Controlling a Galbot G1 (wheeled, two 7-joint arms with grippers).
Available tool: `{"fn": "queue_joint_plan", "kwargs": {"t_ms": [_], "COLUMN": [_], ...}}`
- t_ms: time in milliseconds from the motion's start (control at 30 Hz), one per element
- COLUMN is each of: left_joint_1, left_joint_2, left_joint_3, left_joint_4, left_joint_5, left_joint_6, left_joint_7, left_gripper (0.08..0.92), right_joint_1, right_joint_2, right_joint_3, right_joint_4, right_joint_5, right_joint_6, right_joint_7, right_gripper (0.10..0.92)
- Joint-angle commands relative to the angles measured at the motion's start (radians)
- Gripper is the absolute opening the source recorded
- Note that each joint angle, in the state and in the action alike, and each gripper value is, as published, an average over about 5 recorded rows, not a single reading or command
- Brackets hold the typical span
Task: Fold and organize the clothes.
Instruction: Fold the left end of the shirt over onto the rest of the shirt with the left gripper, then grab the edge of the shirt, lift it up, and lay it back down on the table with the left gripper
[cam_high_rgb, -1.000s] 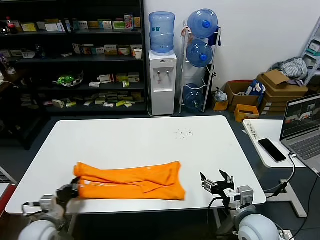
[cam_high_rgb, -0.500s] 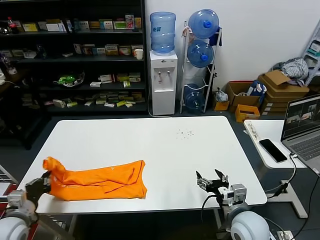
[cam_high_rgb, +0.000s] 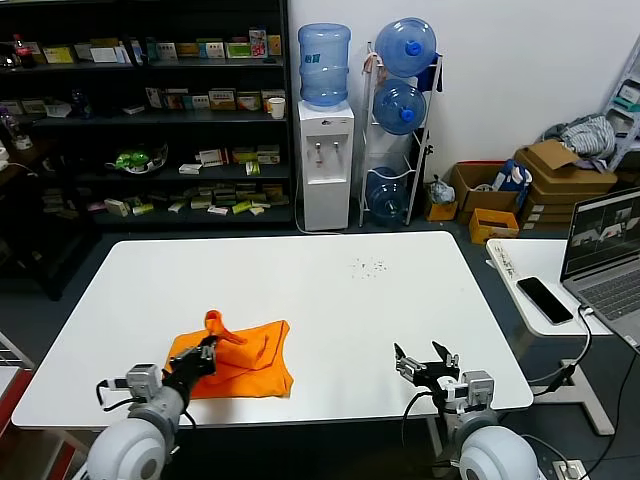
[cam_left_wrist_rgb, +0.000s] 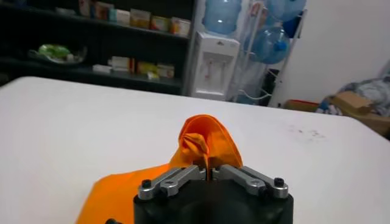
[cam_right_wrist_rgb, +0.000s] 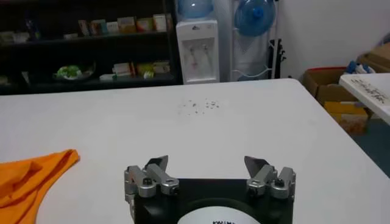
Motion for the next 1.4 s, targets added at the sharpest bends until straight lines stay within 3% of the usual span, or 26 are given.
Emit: {"fn": "queue_joint_plan", "kwargs": {"t_ms": [33, 267, 433, 533, 667, 800, 900, 1133, 1400], "left_joint_1": [-0.09, -0.105, -0.097, -0.066, 0.025, 0.13, 0.161, 0.088, 0.031], "left_joint_2": [-0.106, -0.161, -0.155, -0.097, 0.042, 0.167, 0.212, 0.178, 0.121], "left_joint_3": [0.196, 0.2, 0.151, 0.098, -0.048, -0.216, -0.255, -0.197, -0.129], "left_joint_4": [-0.032, 0.041, 0.059, 0.052, 0.071, 0.169, 0.27, 0.368, 0.368], "left_joint_5": [-0.015, 0.057, 0.065, 0.062, 0.061, 0.038, 0.027, 0.012, 0.011], "left_joint_6": [0.042, 0.04, 0.043, 0.04, 0.007, -0.043, -0.083, -0.097, -0.091], "left_joint_7": [-0.068, -0.031, -0.014, 0.001, 0.061, 0.187, 0.277, 0.353, 0.352], "left_gripper": [0.117, 0.126, 0.243, 0.329, 0.442, 0.555, 0.641, 0.809, 0.823], "right_joint_1": [0.003, 0.012, 0.022, 0.027, 0.029, 0.03, 0.035, 0.042, 0.024], "right_joint_2": [0.011, 0.011, 0.012, 0.013, 0.011, 0.013, 0.019, 0.024, 0.016], "right_joint_3": [0.002, -0.006, -0.012, -0.015, -0.015, -0.017, -0.024, -0.036, -0.019], "right_joint_4": [-0.005, -0.015, -0.022, -0.024, -0.024, -0.029, -0.033, -0.032, -0.024], "right_joint_5": [-0.001, 0.002, 0.006, 0.008, 0.01, 0.01, 0.009, 0.009, 0.009], "right_joint_6": [-0.002, -0.002, 0.0, 0.001, 0.003, 0.006, 0.006, 0.0, 0.003], "right_joint_7": [0.004, 0.002, -0.002, -0.003, -0.008, -0.011, -0.012, -0.008, -0.008], "right_gripper": [0.823, 0.823, 0.823, 0.823, 0.823, 0.823, 0.823, 0.823, 0.823]}}
